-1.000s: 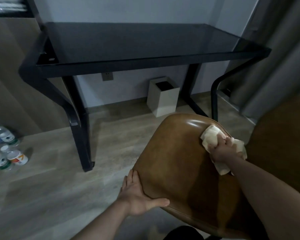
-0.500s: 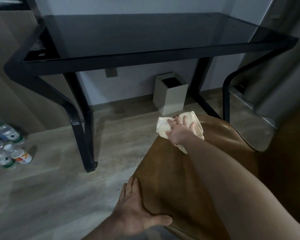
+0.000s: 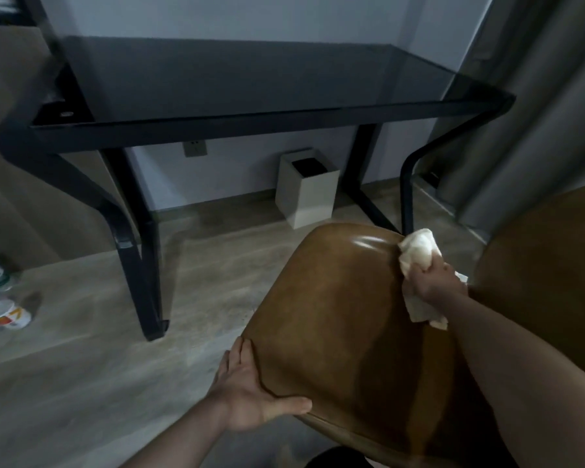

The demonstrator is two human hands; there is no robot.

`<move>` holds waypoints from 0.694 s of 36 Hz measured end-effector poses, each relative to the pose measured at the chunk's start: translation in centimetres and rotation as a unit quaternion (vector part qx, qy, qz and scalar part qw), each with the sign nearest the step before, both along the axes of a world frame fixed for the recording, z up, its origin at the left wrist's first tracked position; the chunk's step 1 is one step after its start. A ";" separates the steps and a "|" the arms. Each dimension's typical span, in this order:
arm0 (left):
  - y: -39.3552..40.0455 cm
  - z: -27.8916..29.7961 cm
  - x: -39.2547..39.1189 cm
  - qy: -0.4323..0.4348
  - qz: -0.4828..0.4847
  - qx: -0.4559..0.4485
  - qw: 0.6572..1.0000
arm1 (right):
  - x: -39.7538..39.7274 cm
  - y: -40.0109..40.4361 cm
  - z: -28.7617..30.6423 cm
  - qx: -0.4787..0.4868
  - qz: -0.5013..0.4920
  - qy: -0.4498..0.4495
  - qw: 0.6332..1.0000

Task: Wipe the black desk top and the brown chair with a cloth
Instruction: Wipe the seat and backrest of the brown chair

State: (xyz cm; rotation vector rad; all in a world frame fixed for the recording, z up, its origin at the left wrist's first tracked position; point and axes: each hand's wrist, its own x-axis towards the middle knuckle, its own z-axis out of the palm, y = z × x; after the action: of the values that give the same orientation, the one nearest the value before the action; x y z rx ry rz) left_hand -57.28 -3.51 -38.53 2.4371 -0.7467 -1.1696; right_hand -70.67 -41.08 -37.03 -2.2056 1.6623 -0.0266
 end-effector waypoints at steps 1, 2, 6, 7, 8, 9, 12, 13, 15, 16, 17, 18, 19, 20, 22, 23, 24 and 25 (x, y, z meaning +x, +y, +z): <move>0.0 0.0 0.0 0.000 0.002 -0.003 1.000 | -0.7 -0.3 -0.2 0.010 0.006 -0.001 1.000; 0.1 0.0 -0.1 0.001 0.004 -0.007 1.000 | -1.1 -0.3 0.0 0.011 0.014 0.001 1.000; 0.2 0.3 -0.1 0.009 0.000 -0.001 1.000 | -0.5 -0.1 -0.1 0.044 0.048 0.063 0.996; 0.2 0.3 -0.1 0.009 -0.002 0.002 1.000 | 0.1 -0.3 -1.0 0.048 0.049 0.067 0.995; 0.1 0.3 -0.1 0.008 -0.002 0.004 1.000 | 0.8 0.2 -1.2 0.052 0.049 0.077 0.995; 0.1 0.2 -0.1 0.007 -0.004 0.004 1.000 | 1.7 0.7 -1.5 0.058 0.048 0.075 0.994; 0.0 0.0 0.1 0.007 -0.005 0.006 1.000 | 4.8 3.7 -1.4 0.043 0.076 0.072 0.994; 0.0 -0.1 0.1 0.007 -0.004 0.006 1.000 | 6.0 4.5 -1.7 0.047 0.087 0.070 0.993; -0.1 -0.2 0.3 0.007 -0.003 0.008 1.000 | 8.4 5.8 -1.8 0.047 0.125 0.073 0.988; -0.1 -0.3 0.4 0.006 -0.002 0.009 1.000 | 9.8 6.3 -1.9 0.046 0.142 0.082 0.985; -0.2 -0.5 0.5 0.004 -0.003 0.011 1.000 | 11.2 6.5 -2.4 0.044 0.160 0.079 0.983; -0.3 -0.7 0.6 0.004 -0.004 0.012 1.000 | 12.4 6.9 -2.3 0.041 0.182 0.088 0.978; -0.3 -0.8 0.6 0.003 -0.006 0.012 1.000 | 13.5 7.4 -2.2 0.045 0.206 0.094 0.973; -0.3 -1.0 0.6 0.001 -0.008 0.010 1.000 | 14.5 7.7 -2.3 0.043 0.230 0.104 0.967; -0.2 -1.4 0.6 -0.005 -0.007 0.004 1.000 | 16.0 8.7 -2.4 0.046 0.274 0.119 0.953; -0.2 -1.4 0.6 -0.007 -0.007 0.000 1.000 | 16.4 9.4 -2.3 0.041 0.291 0.126 0.948; -0.2 -1.4 0.6 -0.008 -0.005 -0.001 1.000 | 16.6 10.0 -2.4 0.037 0.300 0.132 0.944; -0.3 -1.3 0.6 -0.007 -0.004 0.000 1.000 | 16.6 10.3 -2.4 0.037 0.301 0.133 0.943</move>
State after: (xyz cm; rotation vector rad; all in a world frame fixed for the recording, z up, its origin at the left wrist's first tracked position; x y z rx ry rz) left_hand -56.67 -3.77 -39.83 2.4476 -0.7624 -1.1569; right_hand -54.03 -30.74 -39.41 -2.6489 1.0078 0.5062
